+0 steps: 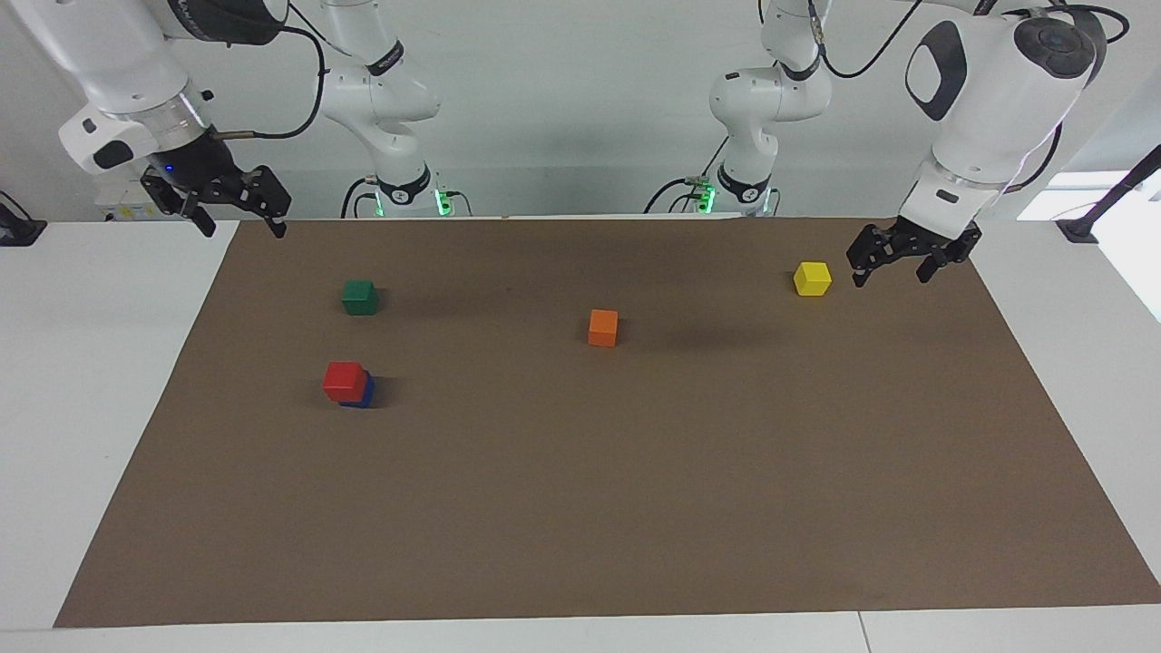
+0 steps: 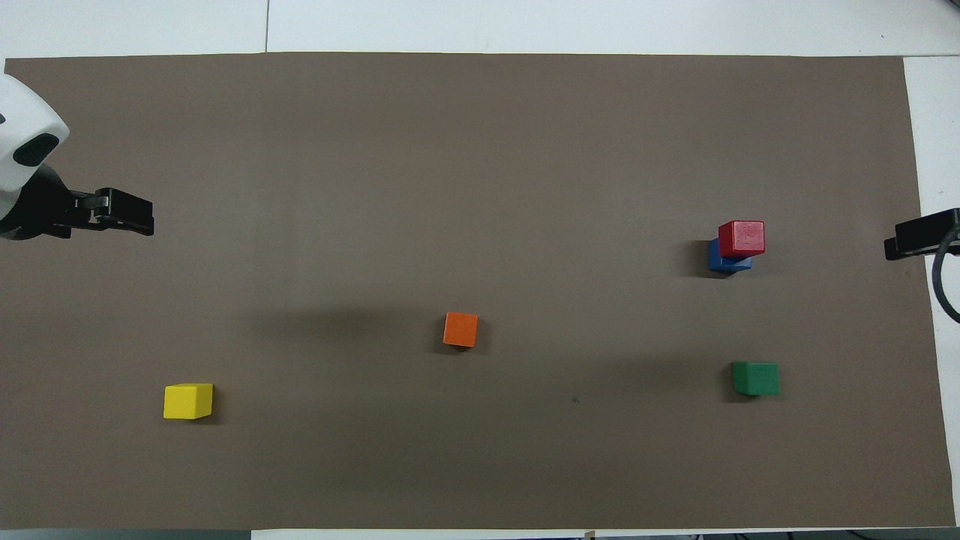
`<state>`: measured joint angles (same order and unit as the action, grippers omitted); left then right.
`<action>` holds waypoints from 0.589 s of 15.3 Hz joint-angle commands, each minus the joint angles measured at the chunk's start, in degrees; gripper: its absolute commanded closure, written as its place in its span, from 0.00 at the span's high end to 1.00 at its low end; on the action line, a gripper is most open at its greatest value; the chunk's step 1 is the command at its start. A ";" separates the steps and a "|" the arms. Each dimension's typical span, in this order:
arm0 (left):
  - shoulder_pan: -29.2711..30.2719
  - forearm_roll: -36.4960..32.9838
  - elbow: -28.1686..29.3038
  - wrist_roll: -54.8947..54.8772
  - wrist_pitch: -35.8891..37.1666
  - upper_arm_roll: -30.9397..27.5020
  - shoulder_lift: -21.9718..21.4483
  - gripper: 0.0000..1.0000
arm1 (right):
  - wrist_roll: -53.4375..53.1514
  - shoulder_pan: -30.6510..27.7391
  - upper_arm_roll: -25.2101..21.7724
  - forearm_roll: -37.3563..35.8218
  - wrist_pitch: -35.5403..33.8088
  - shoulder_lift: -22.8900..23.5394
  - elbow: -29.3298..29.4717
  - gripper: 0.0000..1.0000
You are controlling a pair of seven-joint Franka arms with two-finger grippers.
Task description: Transfer red block to right arm and stack on blue block
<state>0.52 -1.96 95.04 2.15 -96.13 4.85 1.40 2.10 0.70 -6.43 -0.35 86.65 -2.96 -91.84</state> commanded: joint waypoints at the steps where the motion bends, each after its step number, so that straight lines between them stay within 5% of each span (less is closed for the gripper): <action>1: 0.18 0.11 0.50 -0.31 0.77 -0.02 -1.05 1.00 | 1.85 0.44 -0.87 0.53 -0.78 2.51 4.55 1.00; 9: 0.27 0.11 0.50 -0.31 0.77 -0.02 -1.05 1.00 | 2.12 0.00 -0.69 0.35 -1.75 2.43 4.83 1.00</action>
<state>0.52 -1.96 95.04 2.15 -96.11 4.85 1.40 2.53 0.93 -6.82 -0.35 86.08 -1.20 -88.48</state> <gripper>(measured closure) 0.000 0.000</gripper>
